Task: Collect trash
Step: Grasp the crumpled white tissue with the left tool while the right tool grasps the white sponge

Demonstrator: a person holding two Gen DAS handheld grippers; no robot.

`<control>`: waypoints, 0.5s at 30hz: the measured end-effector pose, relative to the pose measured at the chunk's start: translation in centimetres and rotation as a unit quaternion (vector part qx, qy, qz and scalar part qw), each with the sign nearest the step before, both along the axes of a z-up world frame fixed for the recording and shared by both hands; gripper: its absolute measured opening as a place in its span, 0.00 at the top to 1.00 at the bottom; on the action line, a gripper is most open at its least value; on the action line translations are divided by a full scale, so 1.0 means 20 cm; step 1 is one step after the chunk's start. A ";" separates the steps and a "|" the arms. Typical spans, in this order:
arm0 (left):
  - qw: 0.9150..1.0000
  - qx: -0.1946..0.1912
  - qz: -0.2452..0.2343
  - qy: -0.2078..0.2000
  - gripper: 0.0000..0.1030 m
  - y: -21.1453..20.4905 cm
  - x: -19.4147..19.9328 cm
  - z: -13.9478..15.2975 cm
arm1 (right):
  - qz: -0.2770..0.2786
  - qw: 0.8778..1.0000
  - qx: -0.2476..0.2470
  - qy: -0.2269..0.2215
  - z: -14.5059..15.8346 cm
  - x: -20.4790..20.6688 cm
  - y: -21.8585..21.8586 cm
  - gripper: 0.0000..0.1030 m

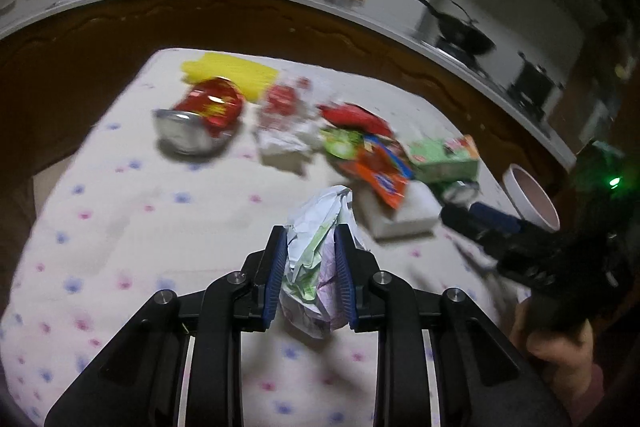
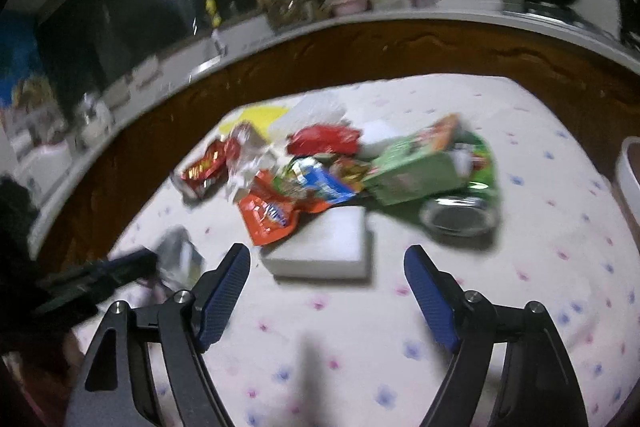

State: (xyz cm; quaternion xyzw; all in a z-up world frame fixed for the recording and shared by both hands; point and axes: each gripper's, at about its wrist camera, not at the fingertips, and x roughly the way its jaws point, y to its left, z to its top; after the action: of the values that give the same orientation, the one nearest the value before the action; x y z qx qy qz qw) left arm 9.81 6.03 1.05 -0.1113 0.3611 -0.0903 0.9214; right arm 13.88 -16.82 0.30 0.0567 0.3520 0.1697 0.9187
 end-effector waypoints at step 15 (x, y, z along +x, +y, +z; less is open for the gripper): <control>1.000 -0.024 0.011 0.008 0.78 0.10 0.06 -0.01 | -0.011 0.995 -0.080 0.067 -0.18 0.22 0.21 0.21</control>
State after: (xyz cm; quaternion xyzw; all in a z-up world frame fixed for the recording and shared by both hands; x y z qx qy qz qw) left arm 11.02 8.13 0.90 -0.1377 0.3654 -0.0876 0.9164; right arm 18.30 -12.65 -3.34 -0.0016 0.4241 0.1274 0.8966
